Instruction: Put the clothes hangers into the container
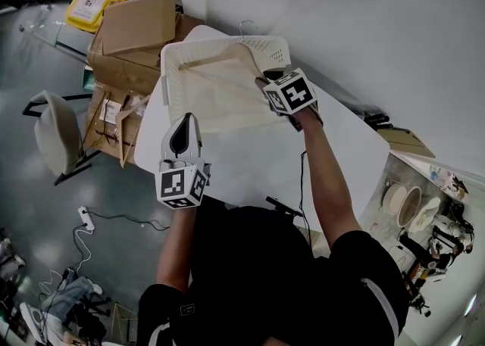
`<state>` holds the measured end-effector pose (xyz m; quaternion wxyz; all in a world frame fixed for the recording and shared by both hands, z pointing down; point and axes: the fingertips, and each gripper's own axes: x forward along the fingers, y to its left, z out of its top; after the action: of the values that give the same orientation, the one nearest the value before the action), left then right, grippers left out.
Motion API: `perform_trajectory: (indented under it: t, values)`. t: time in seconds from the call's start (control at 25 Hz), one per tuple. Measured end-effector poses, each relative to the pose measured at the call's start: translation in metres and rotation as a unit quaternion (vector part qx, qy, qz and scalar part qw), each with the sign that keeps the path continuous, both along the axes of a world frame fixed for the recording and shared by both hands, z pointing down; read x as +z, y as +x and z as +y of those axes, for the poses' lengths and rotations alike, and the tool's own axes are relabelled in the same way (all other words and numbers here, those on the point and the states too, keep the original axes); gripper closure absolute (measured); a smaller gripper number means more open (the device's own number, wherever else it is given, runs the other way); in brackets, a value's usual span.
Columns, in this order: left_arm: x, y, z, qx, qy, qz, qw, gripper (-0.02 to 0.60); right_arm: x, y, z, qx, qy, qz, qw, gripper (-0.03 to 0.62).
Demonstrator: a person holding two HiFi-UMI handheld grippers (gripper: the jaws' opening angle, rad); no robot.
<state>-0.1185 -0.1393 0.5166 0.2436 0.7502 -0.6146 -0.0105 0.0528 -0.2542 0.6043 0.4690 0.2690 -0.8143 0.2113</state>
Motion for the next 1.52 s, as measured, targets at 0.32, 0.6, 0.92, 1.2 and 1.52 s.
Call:
perform_trajectory:
  t: [0.32,0.6,0.92,1.2,1.52]
  values:
    - [-0.002,0.000,0.001,0.000,0.002,0.000,1.0000,0.577,-0.004,0.004,-0.001,0.005,0.007,0.002,1.000,0.459]
    - [-0.006,0.000,0.001,-0.001,0.006,-0.001,1.0000,0.577,-0.004,0.005,0.000,0.005,0.007,0.005,1.000,0.456]
    - [-0.012,0.000,0.005,-0.003,0.013,-0.003,0.9999,0.577,-0.013,0.012,-0.001,0.010,0.020,0.005,1.000,0.454]
    - [-0.020,0.006,0.010,0.001,0.019,-0.004,0.9998,0.577,-0.025,0.017,0.004,0.013,0.031,0.001,0.999,0.454]
    - [-0.030,0.014,0.015,0.006,0.031,-0.006,0.9995,0.577,-0.037,0.024,0.009,0.022,0.044,-0.008,0.999,0.454]
